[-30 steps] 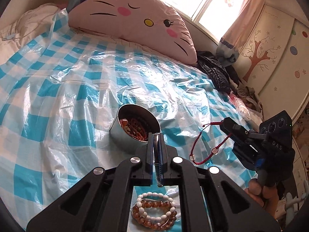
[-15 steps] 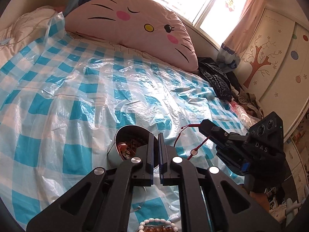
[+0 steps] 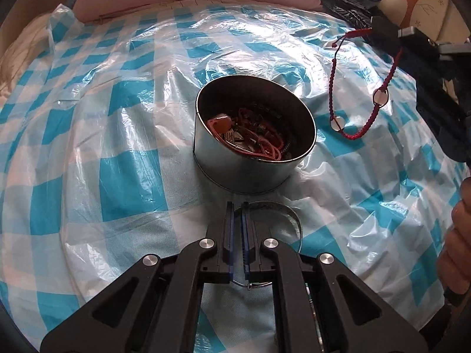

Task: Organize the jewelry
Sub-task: 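Carry the beaded bracelet into the tin and open the left gripper while the right drops the red string bracelet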

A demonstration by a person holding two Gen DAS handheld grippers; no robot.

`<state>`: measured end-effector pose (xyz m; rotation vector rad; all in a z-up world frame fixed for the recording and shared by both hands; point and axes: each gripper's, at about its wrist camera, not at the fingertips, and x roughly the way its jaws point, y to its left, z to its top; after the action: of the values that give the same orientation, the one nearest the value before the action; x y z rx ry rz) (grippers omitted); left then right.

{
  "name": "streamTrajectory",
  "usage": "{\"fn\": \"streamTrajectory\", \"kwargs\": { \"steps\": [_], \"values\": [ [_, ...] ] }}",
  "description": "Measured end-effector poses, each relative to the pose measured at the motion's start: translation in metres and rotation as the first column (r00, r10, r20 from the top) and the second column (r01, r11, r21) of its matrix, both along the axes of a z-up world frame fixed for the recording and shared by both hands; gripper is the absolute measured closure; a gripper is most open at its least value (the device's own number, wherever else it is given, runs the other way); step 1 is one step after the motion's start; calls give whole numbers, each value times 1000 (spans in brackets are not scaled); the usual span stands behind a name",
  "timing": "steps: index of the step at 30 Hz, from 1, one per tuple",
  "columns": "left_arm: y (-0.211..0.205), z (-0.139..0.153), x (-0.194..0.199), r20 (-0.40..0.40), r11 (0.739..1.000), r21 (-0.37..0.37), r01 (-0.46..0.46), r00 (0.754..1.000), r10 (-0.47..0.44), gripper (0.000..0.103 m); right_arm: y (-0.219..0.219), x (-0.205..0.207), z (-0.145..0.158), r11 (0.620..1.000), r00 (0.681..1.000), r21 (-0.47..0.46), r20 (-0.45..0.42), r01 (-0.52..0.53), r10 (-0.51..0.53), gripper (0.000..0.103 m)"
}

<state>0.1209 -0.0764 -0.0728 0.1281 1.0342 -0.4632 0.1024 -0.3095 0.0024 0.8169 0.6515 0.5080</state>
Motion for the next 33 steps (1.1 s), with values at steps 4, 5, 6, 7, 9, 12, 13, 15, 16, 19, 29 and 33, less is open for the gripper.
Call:
{"fn": "streamTrajectory", "kwargs": {
  "steps": [4, 5, 6, 7, 9, 12, 13, 15, 16, 19, 29, 33],
  "values": [
    [9, 9, -4, 53, 999, 4, -40, 998, 40, 98, 2, 0, 1, 1000, 1000, -3, 2, -9, 9, 98],
    [10, 11, -4, 60, 999, 6, -39, 997, 39, 98, 2, 0, 1, 1000, 1000, -3, 3, -11, 11, 98],
    [9, 11, -5, 57, 999, 8, -34, 998, 34, 97, 3, 0, 1, 1000, 1000, -4, 4, -13, 13, 98],
    [9, 9, -4, 47, 1000, 8, -27, 999, 27, 94, 3, 1, 2, 1000, 1000, -4, 4, -14, 14, 98],
    [5, 3, -2, 22, 999, 31, -10, 1000, 10, 88, 4, 1, 2, 1000, 1000, -4, 3, -19, 19, 98],
    [-2, -5, -1, 6, 998, 64, 1, 1000, -1, 83, 5, 2, 2, 1000, 1000, -5, 1, -27, 27, 98],
    [-2, -5, -1, 10, 998, 68, 1, 1000, -2, 84, 5, 2, 2, 1000, 1000, -6, 2, -28, 28, 98],
    [-3, -5, -2, 13, 997, 78, 14, 1000, -15, 94, 6, 3, 2, 1000, 1000, -8, 4, -30, 30, 98],
    [-4, -4, -5, 17, 996, 81, 23, 1000, -24, 99, 6, 2, 2, 1000, 1000, -10, 6, -28, 29, 98],
    [-1, 9, -12, 40, 999, 46, 22, 999, -24, 100, 5, 1, 3, 1000, 1000, -11, 11, -22, 22, 98],
    [11, 72, -4, 115, 990, -143, -8, 993, 24, 100, -4, 0, 10, 1000, 999, -13, 50, 16, -16, 98],
    [8, 76, 12, 119, 988, -152, -33, 992, 51, 100, -2, 4, 11, 1000, 998, -22, 59, 17, -16, 98]
  ]
}}
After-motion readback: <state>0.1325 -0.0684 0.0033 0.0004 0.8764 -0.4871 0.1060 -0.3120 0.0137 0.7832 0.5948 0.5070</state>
